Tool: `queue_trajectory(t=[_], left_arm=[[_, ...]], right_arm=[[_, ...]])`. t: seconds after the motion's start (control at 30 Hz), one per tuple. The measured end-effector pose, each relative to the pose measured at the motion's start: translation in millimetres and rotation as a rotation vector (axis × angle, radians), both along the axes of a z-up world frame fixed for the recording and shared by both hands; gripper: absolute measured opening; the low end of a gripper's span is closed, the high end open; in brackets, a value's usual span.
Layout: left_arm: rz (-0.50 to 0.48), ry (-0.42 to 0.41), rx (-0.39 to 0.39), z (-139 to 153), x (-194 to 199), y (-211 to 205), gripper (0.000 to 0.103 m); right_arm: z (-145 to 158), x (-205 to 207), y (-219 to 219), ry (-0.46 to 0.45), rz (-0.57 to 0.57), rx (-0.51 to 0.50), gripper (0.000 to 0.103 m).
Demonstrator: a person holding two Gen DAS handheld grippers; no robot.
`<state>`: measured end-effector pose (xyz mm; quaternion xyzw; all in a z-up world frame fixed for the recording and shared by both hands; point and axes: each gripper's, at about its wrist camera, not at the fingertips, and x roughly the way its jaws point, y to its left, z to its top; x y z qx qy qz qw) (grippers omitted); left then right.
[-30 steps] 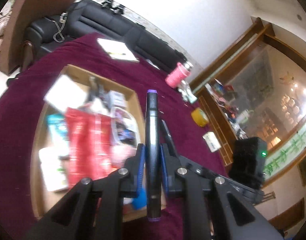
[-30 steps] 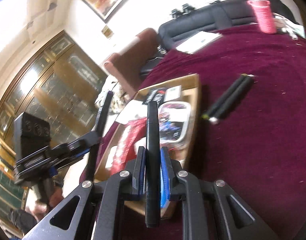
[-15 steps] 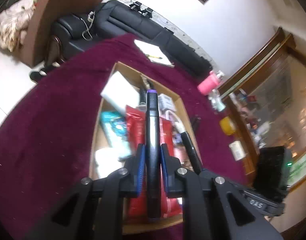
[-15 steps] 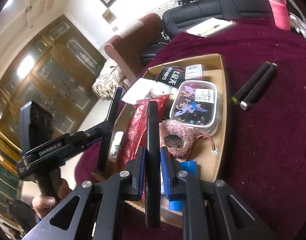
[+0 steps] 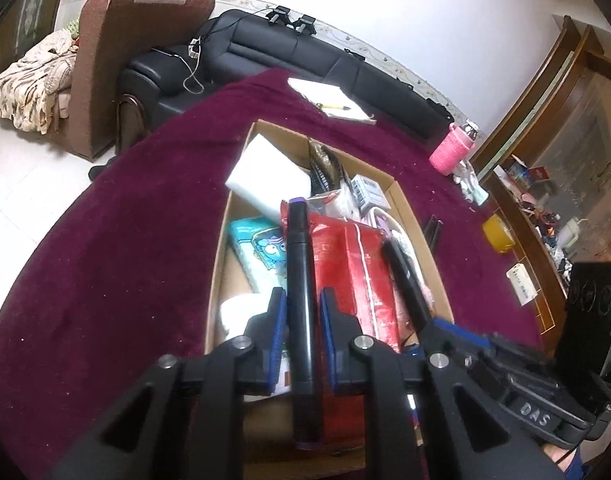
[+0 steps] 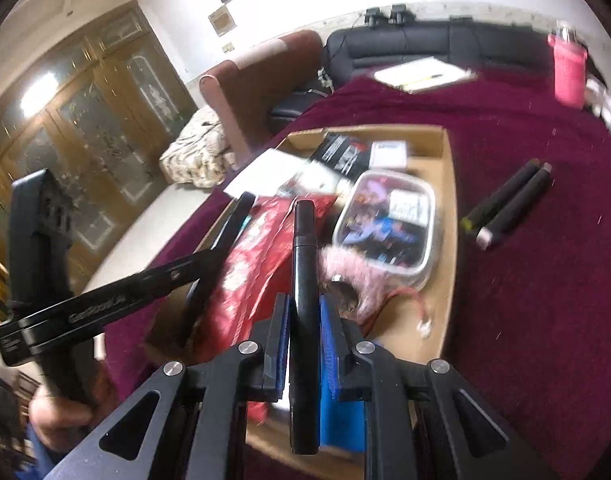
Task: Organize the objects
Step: 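Carry both markers into the tray and open both tools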
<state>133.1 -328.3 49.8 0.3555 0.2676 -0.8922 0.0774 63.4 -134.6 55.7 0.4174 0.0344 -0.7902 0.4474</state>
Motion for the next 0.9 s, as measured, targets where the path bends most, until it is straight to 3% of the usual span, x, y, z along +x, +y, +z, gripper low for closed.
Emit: queue_trajectory(t=[0.07, 0.1, 0.13, 0.2, 0.57, 0.9], left_arm=[[0.006, 0.001, -0.005, 1.6, 2.1, 0.2, 0.018], [0.011, 0.002, -0.022, 3.6, 3.3, 1.7, 0.025], [0.020, 0.002, -0.052, 7.1, 4.7, 4.0, 0.041], [0.034, 0.010, -0.090, 12.7, 7.5, 7.4, 0.059], [0.041, 0.030, -0.289, 38.8, 9.6, 42.0, 0.063], [-0.005, 0.023, -0.377, 52.3, 1.8, 73.6, 0.064]], right_arm=[[-2.1, -4.6, -2.5, -0.027, 0.009, -0.002, 0.018], [-2.7, -5.4, -3.4, -0.034, 0.017, -0.001, 0.018], [-2.5, -4.5, -4.1, -0.028, 0.027, 0.004, 0.019], [-0.7, -2.5, -1.4, -0.023, 0.031, 0.001, 0.019], [18.3, -5.4, 35.0, -0.032, -0.013, -0.078, 0.023], [24.1, -27.2, 69.9, -0.049, -0.081, -0.134, 0.029]])
